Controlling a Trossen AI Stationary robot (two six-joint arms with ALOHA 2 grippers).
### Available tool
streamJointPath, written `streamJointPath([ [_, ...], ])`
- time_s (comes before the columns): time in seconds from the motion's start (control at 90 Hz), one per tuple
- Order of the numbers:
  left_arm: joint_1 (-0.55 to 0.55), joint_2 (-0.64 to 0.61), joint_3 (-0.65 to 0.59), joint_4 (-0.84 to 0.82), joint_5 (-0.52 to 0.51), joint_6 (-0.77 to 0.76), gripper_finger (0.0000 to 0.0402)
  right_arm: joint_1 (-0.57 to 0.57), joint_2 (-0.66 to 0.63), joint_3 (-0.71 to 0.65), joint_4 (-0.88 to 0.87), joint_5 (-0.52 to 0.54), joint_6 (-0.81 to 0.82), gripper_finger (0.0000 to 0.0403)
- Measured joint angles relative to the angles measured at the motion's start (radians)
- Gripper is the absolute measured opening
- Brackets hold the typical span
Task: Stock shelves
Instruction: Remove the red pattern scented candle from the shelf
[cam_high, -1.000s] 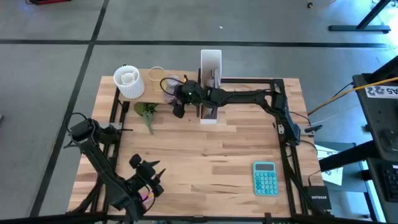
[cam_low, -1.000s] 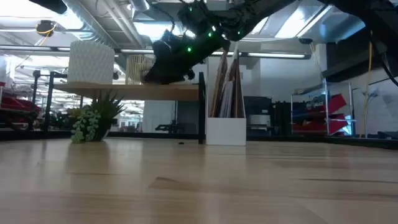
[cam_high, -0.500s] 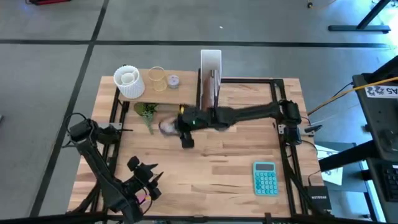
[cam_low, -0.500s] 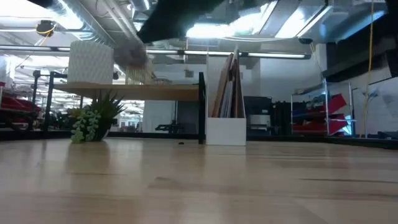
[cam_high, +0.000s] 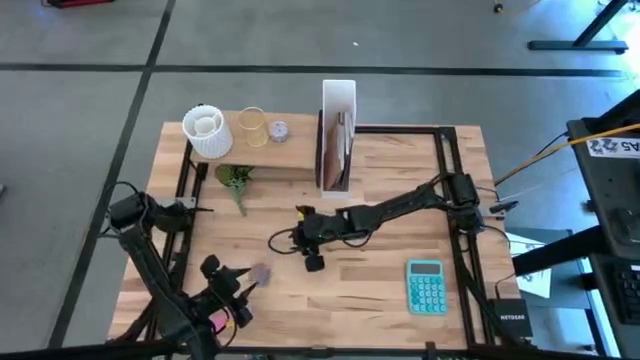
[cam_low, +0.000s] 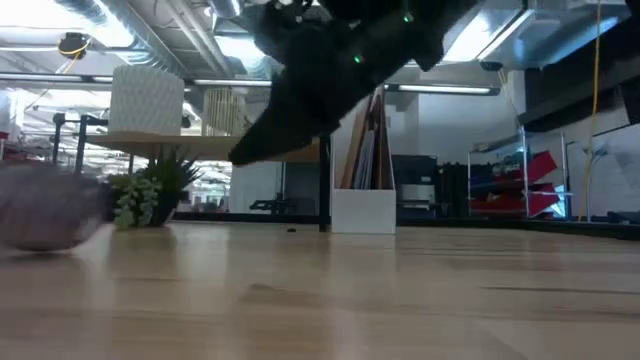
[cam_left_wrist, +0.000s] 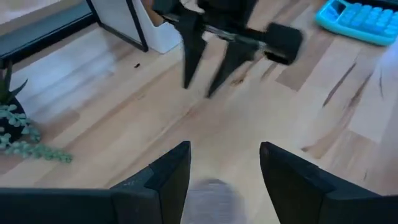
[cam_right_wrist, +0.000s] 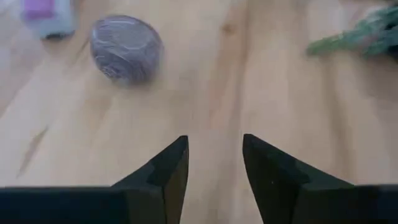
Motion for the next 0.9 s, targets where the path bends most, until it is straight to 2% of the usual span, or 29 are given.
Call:
streamJointPath([
  [0.167,0.018,0.003,-0.029,0.044,0.046,0.052,0.0175,0.050,0.026,-0.003,0.068,-0.012,-0.045,0.0138],
  [0.289,0.017,0.003,-0.072,0.151,0.102,0.126,0.0175,0.090,0.046,-0.001,0.113,-0.012,-0.078,0.0160],
  [0.467,0.019,0.003,-0.134,0.408,0.102,0.285,0.0175,0.121,0.048,0.000,0.150,-0.007,-0.080,0.0210],
  [0.6,0.039,0.003,-0.196,0.687,0.104,0.471,0.0175,0.129,0.045,0.000,0.152,0.020,-0.030,0.0225],
  [0.711,0.081,0.003,-0.242,0.864,0.135,0.588,0.0175,0.144,0.023,0.000,0.086,0.105,-0.022,0.0226],
  [0.789,0.127,0.003,-0.265,0.930,0.221,0.657,0.0175,0.163,-0.018,0.000,0.004,0.176,-0.032,0.0224],
  [0.9,0.199,0.003,-0.280,0.973,0.364,0.736,0.0175,0.198,-0.128,0.000,-0.100,0.335,-0.068,0.0215],
])
